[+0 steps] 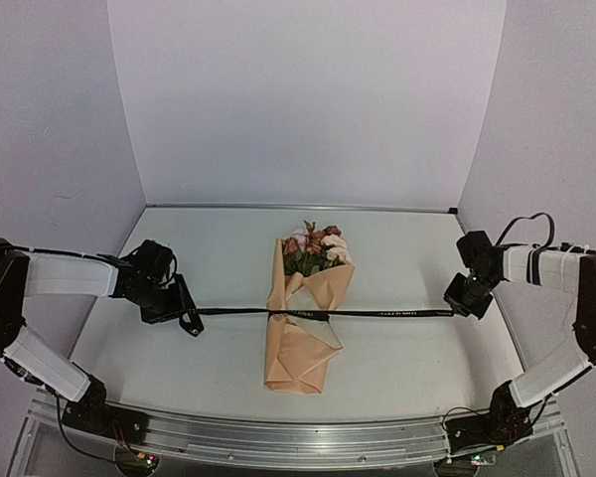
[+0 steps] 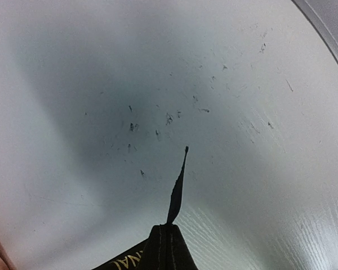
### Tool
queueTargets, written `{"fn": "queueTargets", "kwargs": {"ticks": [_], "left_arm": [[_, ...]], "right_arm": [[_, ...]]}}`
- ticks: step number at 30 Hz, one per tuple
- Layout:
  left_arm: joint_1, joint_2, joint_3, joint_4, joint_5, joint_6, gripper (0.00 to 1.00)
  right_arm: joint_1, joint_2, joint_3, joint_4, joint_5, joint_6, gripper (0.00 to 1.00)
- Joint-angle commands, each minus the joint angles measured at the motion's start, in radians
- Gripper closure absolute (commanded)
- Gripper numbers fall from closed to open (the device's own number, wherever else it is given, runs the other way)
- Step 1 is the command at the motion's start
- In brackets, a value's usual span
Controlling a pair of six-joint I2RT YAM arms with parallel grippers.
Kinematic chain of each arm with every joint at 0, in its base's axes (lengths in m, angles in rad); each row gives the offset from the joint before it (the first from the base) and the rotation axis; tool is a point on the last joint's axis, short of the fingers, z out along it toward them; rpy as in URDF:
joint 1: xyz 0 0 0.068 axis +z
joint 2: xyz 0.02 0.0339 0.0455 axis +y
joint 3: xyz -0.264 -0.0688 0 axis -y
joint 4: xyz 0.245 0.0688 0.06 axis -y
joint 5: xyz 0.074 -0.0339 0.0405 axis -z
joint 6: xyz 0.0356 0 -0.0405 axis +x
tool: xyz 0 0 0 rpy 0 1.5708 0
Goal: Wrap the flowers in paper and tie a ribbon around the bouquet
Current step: Cross the ribbon over the folded bouquet.
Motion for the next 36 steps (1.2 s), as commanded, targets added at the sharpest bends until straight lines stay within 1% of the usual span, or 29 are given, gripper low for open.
{"fn": "queueTargets", "kwargs": {"ticks": [1,5,6,9,13,15,17,20,21,22,24,27,28,30,31,33,34,36], "left_arm": [[0.088,-0.082,-0.008,-0.067,-0.140,-0.006,1.00],[0.089,-0.103,0.020,-0.077,-0.151,0.013,1.00],[0.088,-0.116,0.022,-0.052,-0.119,0.038,1.00],[0.060,-0.138,0.017,0.049,0.093,0.107,1.00],[-0.045,-0.067,0.078,0.054,0.155,0.163,1.00],[-0.069,-0.033,0.090,0.060,0.187,0.173,1.00],[-0.074,-0.002,0.098,0.060,0.203,0.170,0.99],[-0.074,0.000,0.110,0.052,0.199,0.143,0.89],[-0.074,-0.007,0.118,0.045,0.194,0.131,0.84],[-0.074,-0.018,0.127,0.038,0.194,0.113,0.76],[-0.074,-0.039,0.145,0.019,0.189,0.064,0.66],[-0.072,-0.078,0.177,-0.027,0.150,-0.029,0.48],[-0.072,-0.088,0.184,-0.039,0.146,-0.061,0.45],[-0.072,-0.111,0.180,-0.018,0.193,-0.145,0.41],[-0.072,-0.115,0.171,0.009,0.239,-0.194,0.40],[-0.076,-0.107,0.150,0.084,0.298,-0.309,0.41],[-0.080,-0.100,0.140,0.103,0.315,-0.360,0.41],[-0.100,-0.111,0.109,0.181,0.297,-0.464,0.41]], "right_arm": [[-0.114,-0.006,-0.011,-0.051,0.156,0.001,1.00],[-0.117,0.000,0.017,-0.056,0.153,-0.009,1.00],[-0.116,-0.002,0.018,-0.052,0.129,-0.013,1.00],[-0.095,-0.010,0.012,-0.036,0.077,-0.011,1.00],[-0.033,-0.012,0.003,-0.035,0.078,0.009,1.00],[-0.017,-0.004,-0.002,-0.035,0.080,0.017,0.99],[0.001,-0.004,-0.008,-0.035,0.082,0.027,0.85],[0.025,-0.035,-0.018,-0.036,0.088,0.041,0.73],[0.031,-0.050,-0.019,-0.037,0.091,0.044,0.67],[0.034,-0.066,-0.019,-0.041,0.092,0.046,0.62],[0.040,-0.101,-0.014,-0.053,0.093,0.052,0.53],[0.072,-0.165,-0.011,-0.060,0.084,0.078,0.44],[0.090,-0.182,-0.008,-0.059,0.082,0.095,0.41],[0.151,-0.213,-0.004,-0.049,0.080,0.150,0.37],[0.198,-0.225,-0.005,-0.034,0.080,0.182,0.34],[0.263,-0.241,-0.007,-0.006,0.096,0.257,0.25],[0.299,-0.246,-0.007,0.005,0.112,0.289,0.22],[0.337,-0.258,-0.014,0.024,0.158,0.345,0.15]]}}
